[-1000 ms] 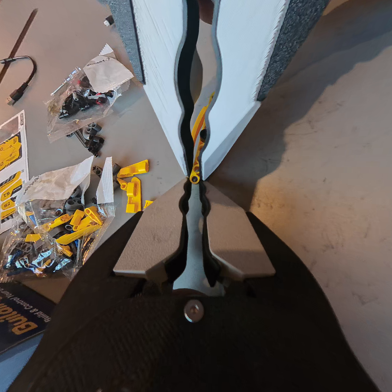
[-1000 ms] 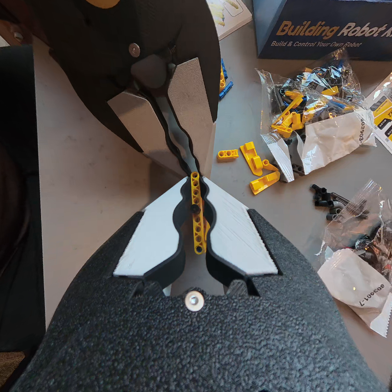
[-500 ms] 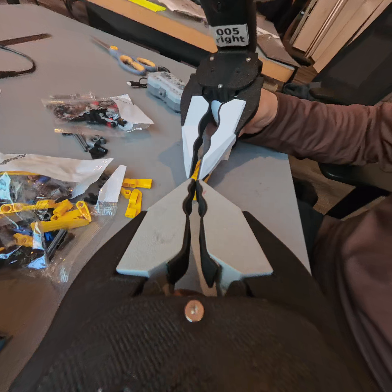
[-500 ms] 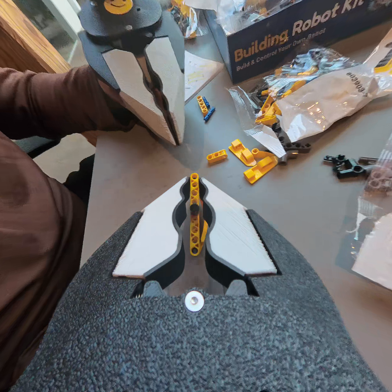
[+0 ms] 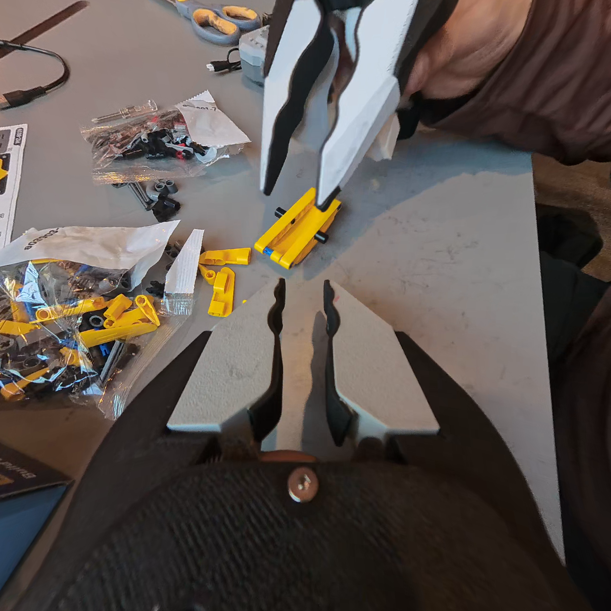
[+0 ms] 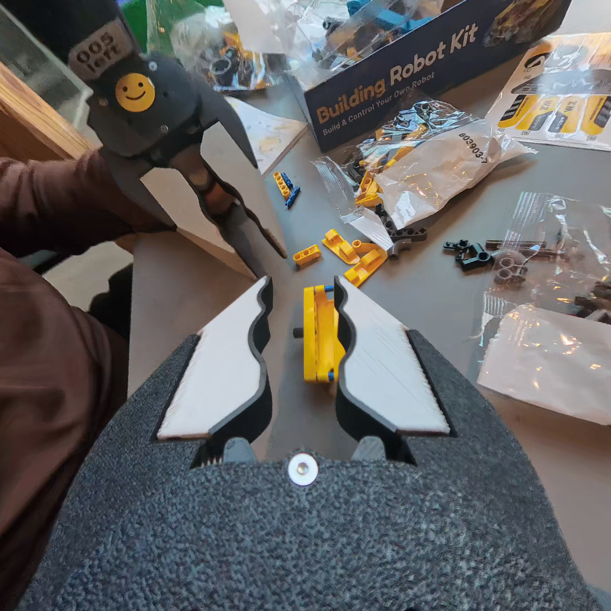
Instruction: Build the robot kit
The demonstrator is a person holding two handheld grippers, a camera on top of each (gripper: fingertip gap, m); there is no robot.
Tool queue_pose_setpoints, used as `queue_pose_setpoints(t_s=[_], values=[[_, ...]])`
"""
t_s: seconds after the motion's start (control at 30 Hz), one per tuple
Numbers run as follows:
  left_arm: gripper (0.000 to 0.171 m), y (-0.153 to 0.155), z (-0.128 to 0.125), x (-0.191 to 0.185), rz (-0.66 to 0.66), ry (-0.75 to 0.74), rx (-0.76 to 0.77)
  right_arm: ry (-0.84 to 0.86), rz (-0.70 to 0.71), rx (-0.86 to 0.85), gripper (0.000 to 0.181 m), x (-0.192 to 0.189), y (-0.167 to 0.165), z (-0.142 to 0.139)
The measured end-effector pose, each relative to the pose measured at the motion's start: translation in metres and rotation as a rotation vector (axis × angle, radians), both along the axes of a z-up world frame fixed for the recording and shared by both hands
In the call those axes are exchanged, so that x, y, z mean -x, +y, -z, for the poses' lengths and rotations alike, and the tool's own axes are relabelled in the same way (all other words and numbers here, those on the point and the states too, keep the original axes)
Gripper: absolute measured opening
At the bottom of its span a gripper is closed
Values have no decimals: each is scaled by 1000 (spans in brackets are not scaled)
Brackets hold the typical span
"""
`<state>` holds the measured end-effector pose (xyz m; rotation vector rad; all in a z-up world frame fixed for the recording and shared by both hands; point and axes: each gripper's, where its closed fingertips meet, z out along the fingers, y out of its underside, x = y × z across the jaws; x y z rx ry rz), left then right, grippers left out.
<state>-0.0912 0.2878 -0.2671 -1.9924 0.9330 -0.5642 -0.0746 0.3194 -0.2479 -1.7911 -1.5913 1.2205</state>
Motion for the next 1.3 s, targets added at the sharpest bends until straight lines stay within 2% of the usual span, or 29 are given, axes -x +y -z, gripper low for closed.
queue_pose_setpoints(t_s=[0.13,0.2,0.33,0.4,0.43,0.47,0.63,0.7,0.77,0.9,1.3], values=[[19,0,-1,0,-2,1,-7,-155,19,-254,50,-8,6,12],[20,1,1,0,-5,3,1,-207,13,-322,54,-1,5,19],[23,2,1,1,-19,19,-10,-299,-2,-312,56,10,0,38],[25,5,2,3,-23,44,-35,-304,7,-299,53,14,1,41],[27,6,2,5,-22,66,-54,-310,4,-283,46,14,1,43],[29,7,2,5,-15,85,-76,-313,-5,-269,33,15,0,44],[38,13,17,4,67,302,-179,-273,-60,-292,32,14,-9,45],[44,11,21,-4,117,325,-182,-257,-89,-331,32,13,-15,46],[64,10,19,-13,153,309,-194,-228,-124,-364,31,13,-22,47],[52,4,23,-26,232,284,-155,-154,-167,-354,31,15,-33,47],[49,1,25,-29,220,282,-132,-126,-219,-354,29,10,-37,48]])
